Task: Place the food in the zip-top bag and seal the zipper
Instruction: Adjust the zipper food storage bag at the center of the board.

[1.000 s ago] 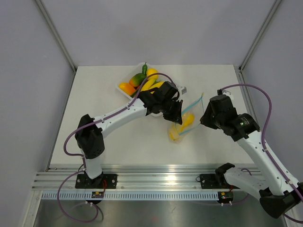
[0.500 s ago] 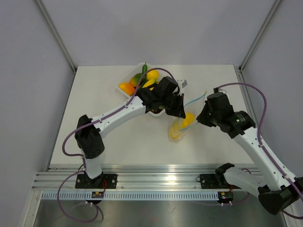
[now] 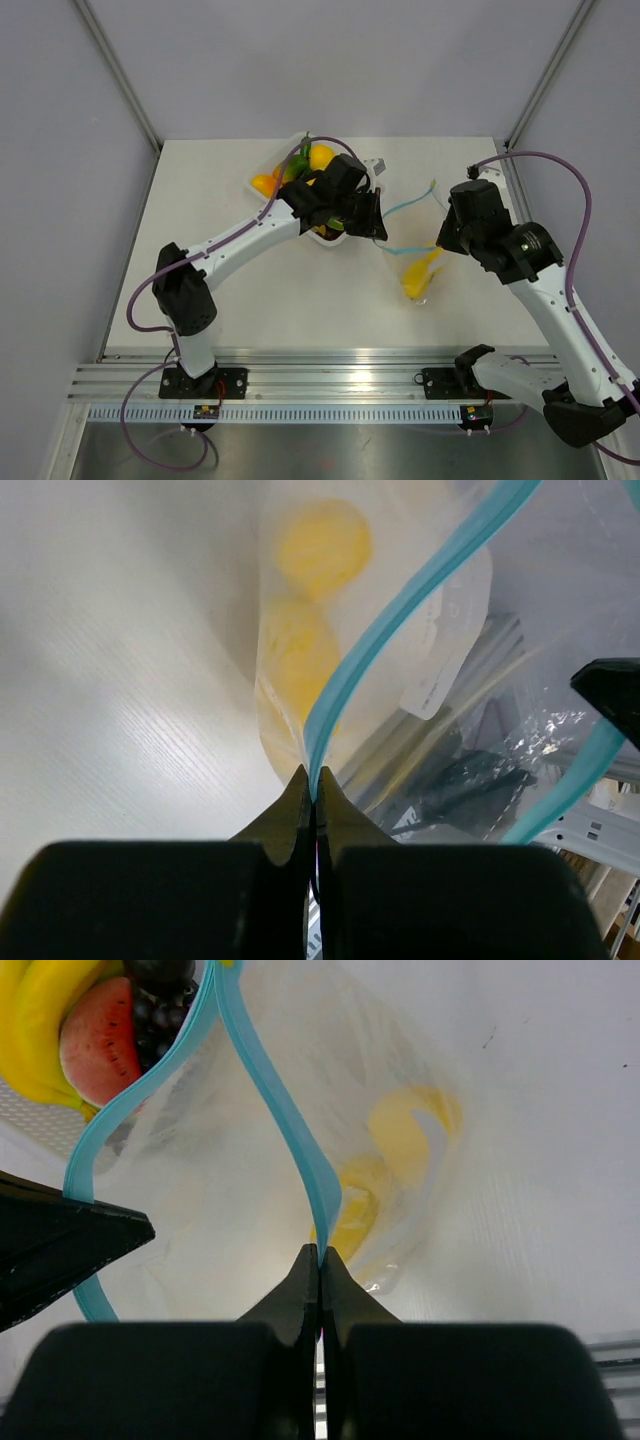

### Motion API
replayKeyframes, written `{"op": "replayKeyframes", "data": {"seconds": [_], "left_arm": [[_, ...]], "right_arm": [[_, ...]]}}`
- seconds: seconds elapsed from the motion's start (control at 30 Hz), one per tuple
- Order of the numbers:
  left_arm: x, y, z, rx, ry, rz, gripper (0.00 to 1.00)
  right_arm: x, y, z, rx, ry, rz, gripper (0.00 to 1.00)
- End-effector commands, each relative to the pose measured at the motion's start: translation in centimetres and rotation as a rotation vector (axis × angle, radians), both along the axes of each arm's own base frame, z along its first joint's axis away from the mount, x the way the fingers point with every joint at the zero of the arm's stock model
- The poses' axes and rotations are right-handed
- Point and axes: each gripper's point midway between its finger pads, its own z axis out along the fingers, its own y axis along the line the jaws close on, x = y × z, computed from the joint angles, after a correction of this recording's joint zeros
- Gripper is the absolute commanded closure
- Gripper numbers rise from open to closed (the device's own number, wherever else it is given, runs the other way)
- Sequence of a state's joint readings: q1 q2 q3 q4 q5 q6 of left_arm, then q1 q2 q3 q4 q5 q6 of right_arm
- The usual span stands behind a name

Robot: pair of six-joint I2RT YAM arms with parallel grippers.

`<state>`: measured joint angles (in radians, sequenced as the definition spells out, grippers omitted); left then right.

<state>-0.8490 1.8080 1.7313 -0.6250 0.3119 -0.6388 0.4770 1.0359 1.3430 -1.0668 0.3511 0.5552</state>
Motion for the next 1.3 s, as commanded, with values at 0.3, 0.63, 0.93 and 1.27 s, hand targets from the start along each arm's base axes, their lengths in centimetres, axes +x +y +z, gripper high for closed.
{"op": "replayKeyframes", "data": {"seconds": [0.3,0.63,0.93,1.27], "left_arm": [[-0.7,-0.8,-5.2,0.050,0.047,-0.104,1.00],[0.4,0.8,-2.5,0.080,-0.057,-0.042,0.47],[2.6,3.3,3.2,0.065,-0.211,-0.004,0.27],[9.4,12.4,5.8,0.164,-0.315,0.273,0.16]], "right_arm": [[0.2,1.7,-6.8,-0.105,0.219,0.143,1.00],[1.6,3.7,-6.8,-0.051,0.213,0.191,1.00],[2.0,4.2,-6.6,-0.036,0.207,0.190,1.00],[2.0,4.4,-5.7,-0.016,0.192,0.188,1.00]]}}
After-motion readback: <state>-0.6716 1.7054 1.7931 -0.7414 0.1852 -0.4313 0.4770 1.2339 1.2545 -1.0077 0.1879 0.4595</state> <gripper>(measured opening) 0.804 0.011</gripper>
